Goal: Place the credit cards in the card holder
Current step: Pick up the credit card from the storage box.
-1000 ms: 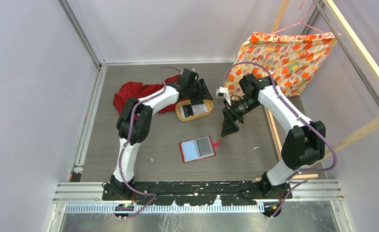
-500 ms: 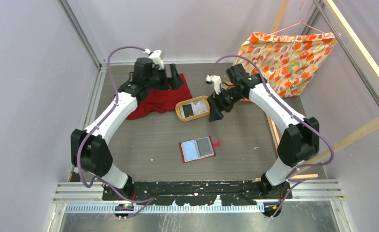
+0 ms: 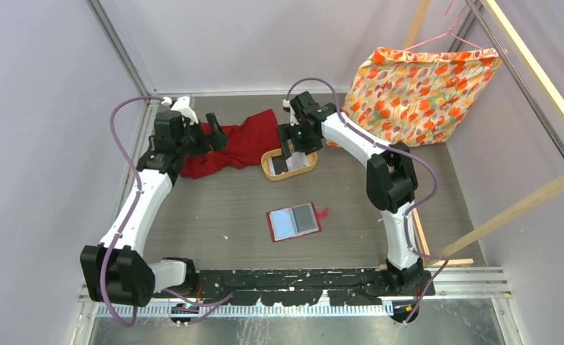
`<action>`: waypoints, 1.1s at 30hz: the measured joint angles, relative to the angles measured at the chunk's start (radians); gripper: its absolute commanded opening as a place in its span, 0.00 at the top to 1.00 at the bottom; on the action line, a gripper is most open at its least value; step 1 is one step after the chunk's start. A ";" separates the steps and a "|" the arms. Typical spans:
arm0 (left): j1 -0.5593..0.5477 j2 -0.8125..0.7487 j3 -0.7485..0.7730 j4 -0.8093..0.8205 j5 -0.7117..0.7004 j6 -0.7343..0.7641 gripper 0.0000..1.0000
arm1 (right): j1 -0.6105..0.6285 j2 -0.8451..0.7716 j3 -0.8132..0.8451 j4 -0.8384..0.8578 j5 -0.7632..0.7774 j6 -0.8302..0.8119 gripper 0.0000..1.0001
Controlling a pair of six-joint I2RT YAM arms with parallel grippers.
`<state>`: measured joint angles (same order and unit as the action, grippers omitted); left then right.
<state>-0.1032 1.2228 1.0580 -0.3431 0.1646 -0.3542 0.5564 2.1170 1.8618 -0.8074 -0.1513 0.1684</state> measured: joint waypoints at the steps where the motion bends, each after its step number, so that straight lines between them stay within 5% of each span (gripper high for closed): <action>1: 0.000 -0.003 0.000 0.009 0.005 0.005 0.00 | 0.003 0.013 0.001 0.000 0.020 0.019 0.13; 20: 0.000 0.068 0.000 0.020 0.134 0.048 0.00 | 0.039 0.194 0.139 -0.011 0.235 0.104 0.19; 33: 0.000 0.069 0.000 0.020 0.157 0.047 0.00 | 0.048 0.235 0.177 -0.023 0.251 0.096 0.24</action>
<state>-0.1036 1.2922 1.0576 -0.3233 0.3218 -0.3077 0.6048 2.3520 2.0384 -0.8307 0.0998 0.2646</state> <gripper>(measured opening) 0.996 0.790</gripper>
